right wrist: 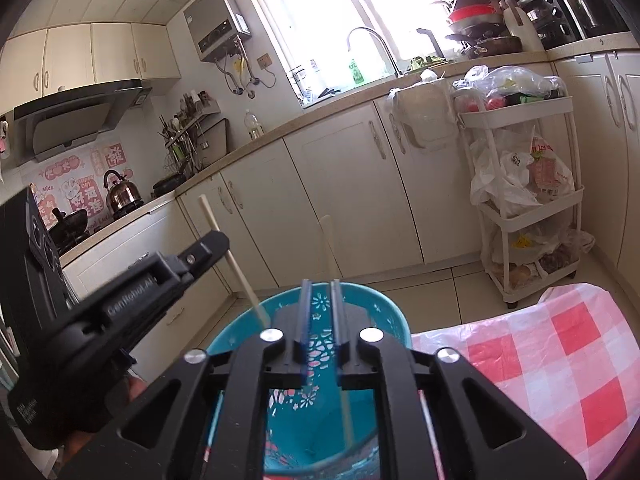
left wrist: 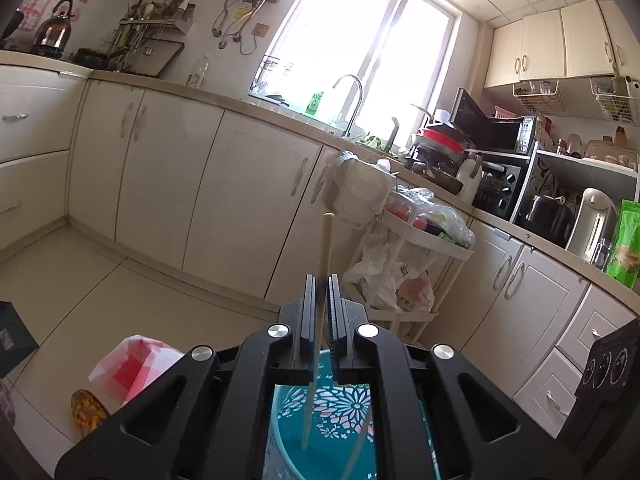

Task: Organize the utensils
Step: 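Lift both held sticks over the blue bin and open both tools, then lower both tools to the stick pile and grasp one stick each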

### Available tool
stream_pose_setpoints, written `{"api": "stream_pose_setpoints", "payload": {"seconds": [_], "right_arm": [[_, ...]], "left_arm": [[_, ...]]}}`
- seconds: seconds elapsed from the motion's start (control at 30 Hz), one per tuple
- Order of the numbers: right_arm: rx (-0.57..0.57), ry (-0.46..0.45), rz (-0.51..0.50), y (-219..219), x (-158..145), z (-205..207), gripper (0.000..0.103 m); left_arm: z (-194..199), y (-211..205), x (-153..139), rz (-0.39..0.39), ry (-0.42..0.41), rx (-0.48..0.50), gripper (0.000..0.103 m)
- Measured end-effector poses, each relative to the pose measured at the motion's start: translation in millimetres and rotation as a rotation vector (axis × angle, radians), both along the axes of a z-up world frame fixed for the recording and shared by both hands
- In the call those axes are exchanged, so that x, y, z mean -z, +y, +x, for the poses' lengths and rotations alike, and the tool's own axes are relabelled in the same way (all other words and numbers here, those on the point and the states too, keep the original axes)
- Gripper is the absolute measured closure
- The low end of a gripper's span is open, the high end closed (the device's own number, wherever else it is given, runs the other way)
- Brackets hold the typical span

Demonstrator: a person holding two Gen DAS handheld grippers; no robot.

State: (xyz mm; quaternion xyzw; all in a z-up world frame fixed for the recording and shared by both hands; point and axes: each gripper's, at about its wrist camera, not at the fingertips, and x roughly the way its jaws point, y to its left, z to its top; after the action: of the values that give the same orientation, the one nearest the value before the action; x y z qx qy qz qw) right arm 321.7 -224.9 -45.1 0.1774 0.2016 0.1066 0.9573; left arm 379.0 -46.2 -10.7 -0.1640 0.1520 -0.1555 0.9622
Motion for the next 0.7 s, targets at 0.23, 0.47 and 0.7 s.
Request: {"api": "stream_pose_setpoints", "payload": {"seconds": [0.23, 0.47, 0.7], "right_arm": [[0.012, -0.003, 0.025, -11.8, -8.2, -42.2, 0.079], [-0.088, 0.186, -0.062, -4.6, 15.5, -106.9, 0.08], [-0.202, 0.44, -0.181, 25.8, 81.1, -131.9, 0.087]], "left_arm": [[-32.8, 8.8, 8.9, 0.039, 0.054, 0.018, 0.093], [-94.7, 27.4, 31.2, 0.134, 0.221, 0.024, 0.057], [-143.2, 17.4, 96.7, 0.294, 0.453, 0.085, 0.057]]}}
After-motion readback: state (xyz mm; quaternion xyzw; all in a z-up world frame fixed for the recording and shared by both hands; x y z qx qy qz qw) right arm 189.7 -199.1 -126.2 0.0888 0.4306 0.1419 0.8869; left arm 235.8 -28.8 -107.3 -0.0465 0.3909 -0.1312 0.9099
